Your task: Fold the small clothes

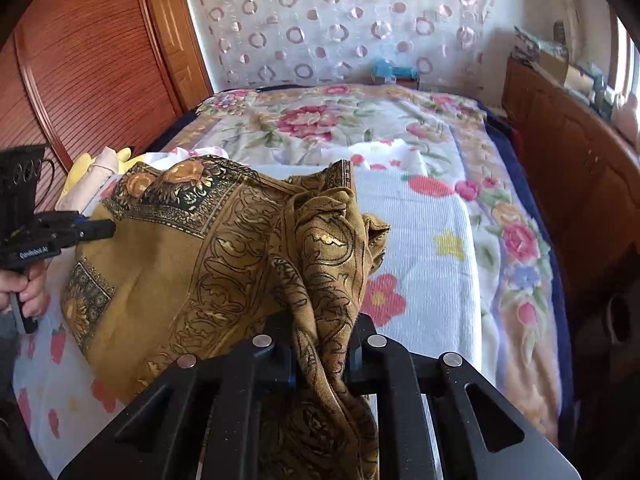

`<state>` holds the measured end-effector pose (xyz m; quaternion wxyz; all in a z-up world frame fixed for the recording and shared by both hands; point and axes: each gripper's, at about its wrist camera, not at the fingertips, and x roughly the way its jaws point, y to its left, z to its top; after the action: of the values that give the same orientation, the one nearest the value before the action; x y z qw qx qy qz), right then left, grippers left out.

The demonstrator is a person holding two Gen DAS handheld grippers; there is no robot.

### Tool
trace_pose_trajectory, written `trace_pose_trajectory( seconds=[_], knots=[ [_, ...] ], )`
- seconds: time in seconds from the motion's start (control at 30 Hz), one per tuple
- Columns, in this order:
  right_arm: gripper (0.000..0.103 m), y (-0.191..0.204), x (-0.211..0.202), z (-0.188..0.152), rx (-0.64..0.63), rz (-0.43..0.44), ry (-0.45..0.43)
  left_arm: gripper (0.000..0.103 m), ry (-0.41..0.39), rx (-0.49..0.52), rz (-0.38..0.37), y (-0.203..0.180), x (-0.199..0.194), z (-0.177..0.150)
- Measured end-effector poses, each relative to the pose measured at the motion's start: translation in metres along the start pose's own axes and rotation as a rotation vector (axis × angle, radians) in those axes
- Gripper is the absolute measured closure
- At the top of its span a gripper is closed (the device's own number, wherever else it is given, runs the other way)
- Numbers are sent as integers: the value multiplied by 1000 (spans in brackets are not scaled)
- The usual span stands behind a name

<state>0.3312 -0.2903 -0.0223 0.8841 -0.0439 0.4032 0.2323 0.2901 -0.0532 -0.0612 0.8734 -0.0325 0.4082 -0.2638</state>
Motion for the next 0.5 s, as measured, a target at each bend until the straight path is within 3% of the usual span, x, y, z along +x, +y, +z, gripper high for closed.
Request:
trace_pose_trajectory(
  seconds=[0.27, 0.5],
  knots=[
    [91, 38, -38, 23, -113, 12, -150, 96, -160, -2, 11, -1, -72, 1],
    [91, 107, -31, 69, -284, 106, -224, 96, -312, -102, 141, 42, -153, -27]
  ],
)
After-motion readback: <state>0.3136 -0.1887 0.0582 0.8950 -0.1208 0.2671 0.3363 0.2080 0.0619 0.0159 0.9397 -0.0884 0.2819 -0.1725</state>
